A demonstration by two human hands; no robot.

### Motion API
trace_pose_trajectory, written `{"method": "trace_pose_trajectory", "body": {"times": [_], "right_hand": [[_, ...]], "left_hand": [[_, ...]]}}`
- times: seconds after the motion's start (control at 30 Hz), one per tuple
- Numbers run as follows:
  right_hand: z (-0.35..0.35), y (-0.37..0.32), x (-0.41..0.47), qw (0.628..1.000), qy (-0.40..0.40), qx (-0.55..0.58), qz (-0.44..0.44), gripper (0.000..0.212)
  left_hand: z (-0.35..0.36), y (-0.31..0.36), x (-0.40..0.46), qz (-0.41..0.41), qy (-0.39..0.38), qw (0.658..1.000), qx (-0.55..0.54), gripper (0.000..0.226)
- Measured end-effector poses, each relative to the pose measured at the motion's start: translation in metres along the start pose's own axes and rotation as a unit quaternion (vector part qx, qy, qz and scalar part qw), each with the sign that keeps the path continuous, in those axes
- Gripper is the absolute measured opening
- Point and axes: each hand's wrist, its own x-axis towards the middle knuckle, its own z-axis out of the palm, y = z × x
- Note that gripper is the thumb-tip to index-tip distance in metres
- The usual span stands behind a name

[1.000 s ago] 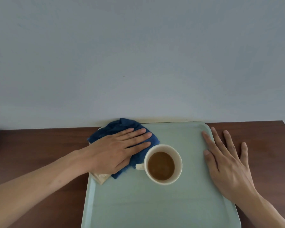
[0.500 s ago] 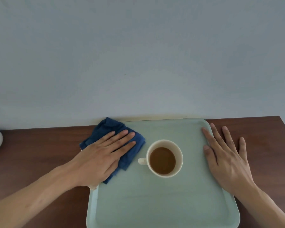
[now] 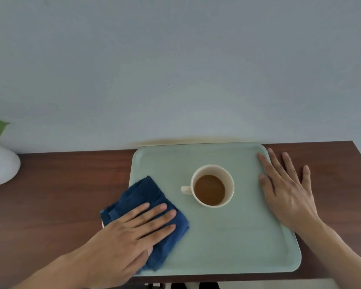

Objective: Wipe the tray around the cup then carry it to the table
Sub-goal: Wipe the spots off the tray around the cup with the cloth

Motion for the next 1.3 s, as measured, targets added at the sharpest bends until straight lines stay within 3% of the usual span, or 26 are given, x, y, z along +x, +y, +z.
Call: {"method": "trace_pose_trajectory", "body": {"times": [0.17,0.37,0.67,0.87,1.03,1.3], "right_hand": [[0.003,0.003,0.001,1.000,0.009,0.003,-0.004,0.059],[0.006,0.006,0.002,1.000,0.013,0.005,-0.007,0.059],[0.006,0.007,0.003,1.000,0.017,0.002,-0.008,0.060],[0.004,0.006,0.000,1.000,0.016,-0.006,-0.014,0.057],[-0.006,0.005,-0.003,0.999,0.014,0.004,-0.029,0.056],[-0.022,-0.023,-0.051,0.994,0.075,0.056,-0.061,0.051]], "left_hand": [[0.010,0.030,-0.008,0.049,0.035,0.998,-0.011,0.052],[0.027,0.055,0.006,0.075,0.001,0.997,0.024,0.060],[0.029,0.099,0.073,0.101,0.010,0.989,-0.109,0.065],[0.003,0.124,0.114,0.106,0.002,0.986,-0.132,0.061],[-0.007,0.121,0.106,0.061,0.009,0.994,-0.092,0.060],[-0.010,0.085,0.062,-0.057,0.007,0.997,-0.053,0.061]]}}
